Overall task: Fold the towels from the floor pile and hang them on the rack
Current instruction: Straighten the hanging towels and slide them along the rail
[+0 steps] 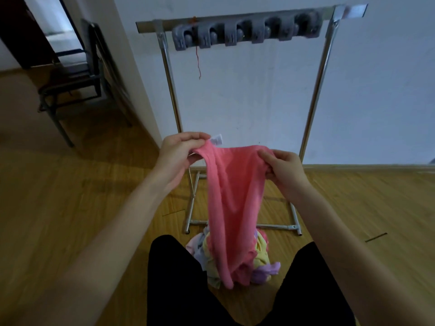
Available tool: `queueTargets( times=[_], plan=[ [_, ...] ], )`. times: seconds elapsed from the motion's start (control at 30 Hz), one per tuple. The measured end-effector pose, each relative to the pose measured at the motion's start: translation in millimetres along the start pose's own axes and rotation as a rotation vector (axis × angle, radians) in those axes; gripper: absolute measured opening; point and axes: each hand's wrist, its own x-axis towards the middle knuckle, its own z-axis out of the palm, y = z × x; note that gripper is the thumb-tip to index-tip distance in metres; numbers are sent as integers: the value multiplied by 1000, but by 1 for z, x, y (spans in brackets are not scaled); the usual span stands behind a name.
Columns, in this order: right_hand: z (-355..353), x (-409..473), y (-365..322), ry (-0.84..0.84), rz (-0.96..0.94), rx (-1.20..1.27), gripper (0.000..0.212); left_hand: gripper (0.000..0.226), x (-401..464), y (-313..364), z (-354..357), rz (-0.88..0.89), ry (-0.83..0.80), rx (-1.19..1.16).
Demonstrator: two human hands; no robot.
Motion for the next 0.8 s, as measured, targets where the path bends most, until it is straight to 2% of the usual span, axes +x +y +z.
queueTargets(
  times=[0.07,0.17,0.27,0.37,0.5,0.63,0.73,0.8],
  plan=[
    [1,-4,-11,-52,-3,64,27,23,-6,6,3,-1,-118,11],
    [0,-12,-24,-154,-1,142,17,40,-12,14,3,-3,-291,28],
    [-2,-16,-31,-217,-23,100,23,47,-14,16,1,89,-368,223],
    [-1,-16,-35,-224,-53,22,21,39,-12,14,4,208,-385,385],
    [0,-11,-34,-140,-48,104,16,21,-5,4,7,317,-334,535],
    [2,-10,-26,-96,-37,94,11,13,0,-8,9,537,-326,789],
    [6,-13,-21,-94,-90,3,8,6,1,-11,14,667,-348,850],
    [8,-14,-18,-129,-148,-70,12,4,2,-14,17,641,-394,825]
  ],
)
